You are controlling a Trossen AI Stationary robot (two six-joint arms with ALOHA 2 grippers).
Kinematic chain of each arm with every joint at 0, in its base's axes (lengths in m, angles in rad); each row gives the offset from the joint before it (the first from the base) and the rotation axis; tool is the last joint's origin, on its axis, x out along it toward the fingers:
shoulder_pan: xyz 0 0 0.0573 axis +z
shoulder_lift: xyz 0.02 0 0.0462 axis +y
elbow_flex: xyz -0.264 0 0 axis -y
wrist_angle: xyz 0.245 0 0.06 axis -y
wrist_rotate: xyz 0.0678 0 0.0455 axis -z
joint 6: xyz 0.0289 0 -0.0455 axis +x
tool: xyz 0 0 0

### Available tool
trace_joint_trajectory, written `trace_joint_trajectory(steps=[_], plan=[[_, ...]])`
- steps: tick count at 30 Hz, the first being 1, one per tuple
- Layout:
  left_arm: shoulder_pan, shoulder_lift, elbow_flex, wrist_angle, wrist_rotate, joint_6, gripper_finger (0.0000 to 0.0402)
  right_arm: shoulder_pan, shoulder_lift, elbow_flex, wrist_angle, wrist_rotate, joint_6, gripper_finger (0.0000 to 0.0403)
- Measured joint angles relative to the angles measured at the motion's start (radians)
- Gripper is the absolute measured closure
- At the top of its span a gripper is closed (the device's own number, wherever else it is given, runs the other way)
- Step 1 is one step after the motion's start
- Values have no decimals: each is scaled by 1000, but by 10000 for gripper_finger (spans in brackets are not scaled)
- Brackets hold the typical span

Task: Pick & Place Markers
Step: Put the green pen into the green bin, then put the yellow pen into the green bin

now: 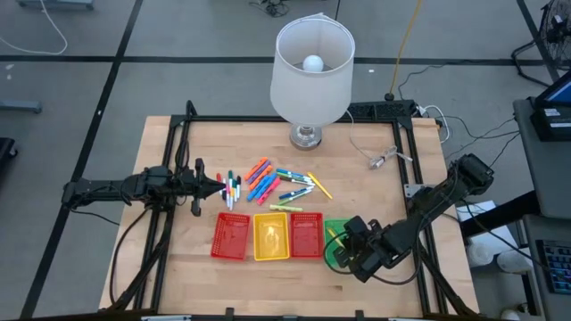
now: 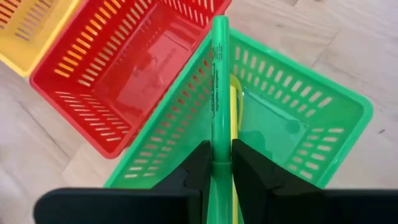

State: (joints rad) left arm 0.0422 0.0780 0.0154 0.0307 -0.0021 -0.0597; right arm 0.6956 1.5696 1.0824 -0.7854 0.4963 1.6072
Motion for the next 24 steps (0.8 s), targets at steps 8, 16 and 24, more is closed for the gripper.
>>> trace_joint_trajectory(steps=[8, 16, 24], plan=[[0, 0, 0, 0, 0, 0, 380, 0, 0, 0, 1, -1, 1, 331], [0, 0, 0, 0, 0, 0, 380, -1, 0, 0, 8, 16, -23, 308], [0, 0, 0, 0, 0, 0, 380, -71, -13, 0, 63, 112, -197, 298]])
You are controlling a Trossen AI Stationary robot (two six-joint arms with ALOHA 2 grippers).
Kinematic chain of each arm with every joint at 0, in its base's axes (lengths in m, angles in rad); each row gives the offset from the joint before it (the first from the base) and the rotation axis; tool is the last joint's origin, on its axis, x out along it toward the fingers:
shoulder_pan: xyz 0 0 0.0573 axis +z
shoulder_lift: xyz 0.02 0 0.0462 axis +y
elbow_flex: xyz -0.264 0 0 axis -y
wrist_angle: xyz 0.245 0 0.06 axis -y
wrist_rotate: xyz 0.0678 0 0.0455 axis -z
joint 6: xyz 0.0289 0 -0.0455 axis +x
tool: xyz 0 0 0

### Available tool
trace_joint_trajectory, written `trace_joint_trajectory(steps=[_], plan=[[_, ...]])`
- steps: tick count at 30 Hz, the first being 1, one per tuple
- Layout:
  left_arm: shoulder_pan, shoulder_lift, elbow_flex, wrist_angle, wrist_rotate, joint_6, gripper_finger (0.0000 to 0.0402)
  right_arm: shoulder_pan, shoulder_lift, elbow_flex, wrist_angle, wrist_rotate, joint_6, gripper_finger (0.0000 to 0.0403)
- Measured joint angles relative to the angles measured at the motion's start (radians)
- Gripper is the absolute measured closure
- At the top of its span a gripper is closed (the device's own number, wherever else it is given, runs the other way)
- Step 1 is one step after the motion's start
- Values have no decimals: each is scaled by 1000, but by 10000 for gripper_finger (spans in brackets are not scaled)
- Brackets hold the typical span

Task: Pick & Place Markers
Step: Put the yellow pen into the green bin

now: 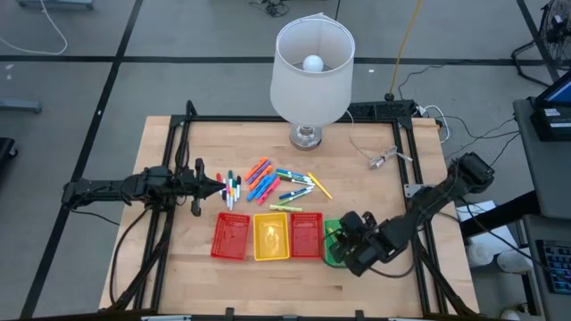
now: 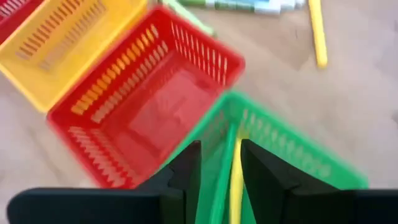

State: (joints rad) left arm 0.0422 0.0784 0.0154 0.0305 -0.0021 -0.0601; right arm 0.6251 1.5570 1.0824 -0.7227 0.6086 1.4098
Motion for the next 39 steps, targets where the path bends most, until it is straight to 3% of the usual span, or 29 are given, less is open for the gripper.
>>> trace_joint_trajectory(steps=[10, 17, 20, 24, 29, 39], plan=[[0, 0, 0, 0, 0, 0, 380, -301, 1, 0, 5, -38, -422, 273], [0, 0, 0, 0, 0, 0, 380, -552, 0, 0, 167, -222, -757, 237], [0, 0, 0, 0, 0, 0, 380, -622, 1, 0, 205, -247, -851, 219], [0, 0, 0, 0, 0, 0, 380, -679, 26, -7, 212, -256, -901, 204], [0, 0, 0, 0, 0, 0, 380, -698, 73, -54, 336, -377, -903, 198], [0, 0, 0, 0, 0, 0, 380, -698, 205, -57, 321, -376, -911, 201]])
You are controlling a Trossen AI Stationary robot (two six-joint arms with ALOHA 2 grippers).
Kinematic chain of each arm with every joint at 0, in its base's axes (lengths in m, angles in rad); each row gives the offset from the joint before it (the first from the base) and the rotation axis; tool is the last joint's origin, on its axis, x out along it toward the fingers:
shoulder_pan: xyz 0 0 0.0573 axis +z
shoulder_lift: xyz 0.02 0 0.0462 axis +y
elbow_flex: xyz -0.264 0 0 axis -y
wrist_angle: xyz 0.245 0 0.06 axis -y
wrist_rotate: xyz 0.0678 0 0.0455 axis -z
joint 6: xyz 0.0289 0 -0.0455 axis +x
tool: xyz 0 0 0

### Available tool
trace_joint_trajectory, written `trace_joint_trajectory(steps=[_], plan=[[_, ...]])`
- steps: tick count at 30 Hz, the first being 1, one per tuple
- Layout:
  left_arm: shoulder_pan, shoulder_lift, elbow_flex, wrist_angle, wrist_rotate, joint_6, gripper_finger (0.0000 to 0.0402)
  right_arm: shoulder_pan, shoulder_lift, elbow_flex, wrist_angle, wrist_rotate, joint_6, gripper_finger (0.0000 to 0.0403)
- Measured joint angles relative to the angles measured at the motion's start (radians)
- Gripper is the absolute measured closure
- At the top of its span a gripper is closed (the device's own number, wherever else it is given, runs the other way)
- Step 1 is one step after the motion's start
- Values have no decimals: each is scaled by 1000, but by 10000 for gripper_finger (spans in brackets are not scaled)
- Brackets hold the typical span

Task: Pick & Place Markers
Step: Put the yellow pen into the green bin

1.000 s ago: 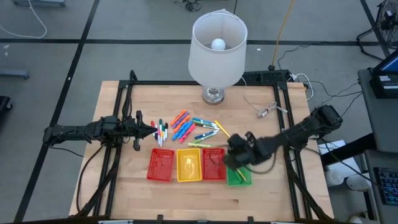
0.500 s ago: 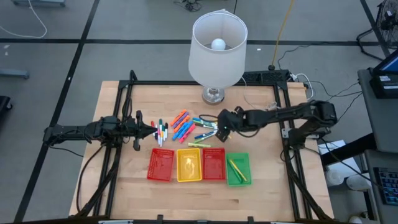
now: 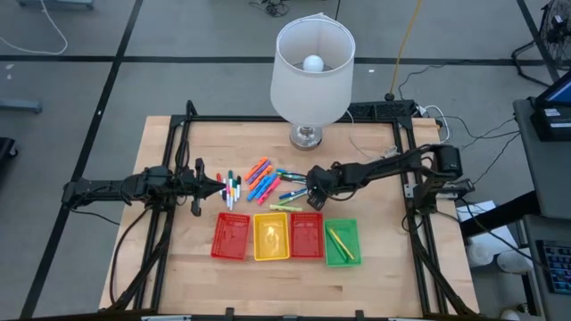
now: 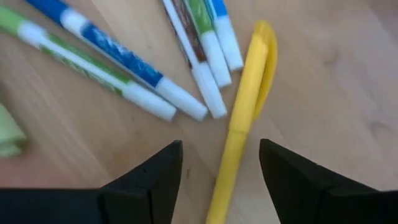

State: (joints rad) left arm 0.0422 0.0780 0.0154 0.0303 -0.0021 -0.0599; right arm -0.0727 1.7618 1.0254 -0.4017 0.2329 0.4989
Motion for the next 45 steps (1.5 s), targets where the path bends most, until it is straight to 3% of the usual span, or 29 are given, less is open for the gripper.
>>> trace_joint_trajectory(steps=[15, 38, 45], plan=[[0, 0, 0, 0, 0, 0, 380, -6, 39, 4, -39, -46, 8, 210], [0, 0, 0, 0, 0, 0, 380, 3, 42, 1, -126, -71, 58, 359], [0, 0, 0, 0, 0, 0, 380, 3, 17, 1, -108, -46, 60, 381]])
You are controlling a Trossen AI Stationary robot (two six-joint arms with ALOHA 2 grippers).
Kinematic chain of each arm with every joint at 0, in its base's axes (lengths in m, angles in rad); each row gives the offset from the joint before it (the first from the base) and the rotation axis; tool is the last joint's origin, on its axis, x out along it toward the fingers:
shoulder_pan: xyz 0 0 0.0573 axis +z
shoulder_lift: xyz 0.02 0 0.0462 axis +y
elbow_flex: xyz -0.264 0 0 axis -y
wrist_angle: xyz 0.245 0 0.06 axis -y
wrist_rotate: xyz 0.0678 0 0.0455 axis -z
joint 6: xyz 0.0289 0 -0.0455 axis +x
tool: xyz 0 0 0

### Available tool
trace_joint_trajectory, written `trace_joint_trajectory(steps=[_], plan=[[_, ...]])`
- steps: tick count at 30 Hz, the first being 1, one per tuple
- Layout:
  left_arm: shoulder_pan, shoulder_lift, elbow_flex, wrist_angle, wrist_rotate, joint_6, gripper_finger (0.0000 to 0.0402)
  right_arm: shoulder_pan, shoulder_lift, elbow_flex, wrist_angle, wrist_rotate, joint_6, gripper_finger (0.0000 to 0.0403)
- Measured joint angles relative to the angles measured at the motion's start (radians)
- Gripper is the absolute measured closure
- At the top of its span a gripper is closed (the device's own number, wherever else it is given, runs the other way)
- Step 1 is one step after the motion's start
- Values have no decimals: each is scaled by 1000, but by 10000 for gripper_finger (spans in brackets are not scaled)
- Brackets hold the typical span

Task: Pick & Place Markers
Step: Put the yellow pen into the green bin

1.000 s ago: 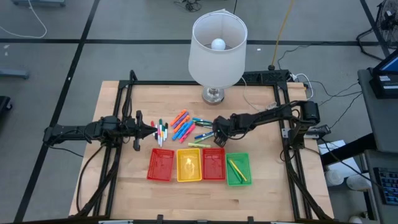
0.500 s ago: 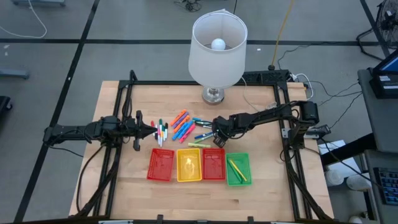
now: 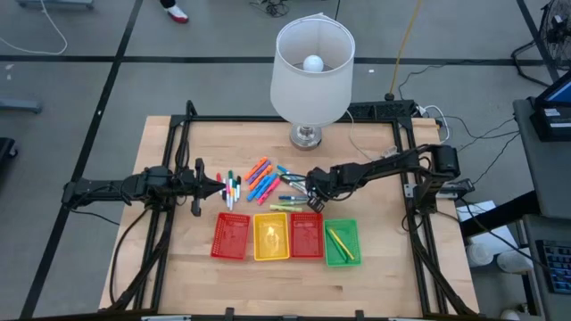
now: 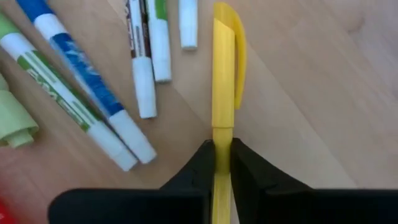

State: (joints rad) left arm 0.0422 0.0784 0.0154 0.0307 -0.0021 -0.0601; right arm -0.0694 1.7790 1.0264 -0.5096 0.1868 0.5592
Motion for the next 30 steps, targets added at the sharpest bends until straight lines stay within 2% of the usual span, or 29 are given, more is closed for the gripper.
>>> trace_joint_trajectory(steps=[17, 24, 30], plan=[[0, 0, 0, 0, 0, 0, 380, 39, -253, -3, -60, 76, 15, 376], [0, 0, 0, 0, 0, 0, 380, 146, -336, -2, -132, 72, 138, 381], [0, 0, 0, 1, 0, 0, 380, 268, -393, -1, -185, 73, 312, 380]])
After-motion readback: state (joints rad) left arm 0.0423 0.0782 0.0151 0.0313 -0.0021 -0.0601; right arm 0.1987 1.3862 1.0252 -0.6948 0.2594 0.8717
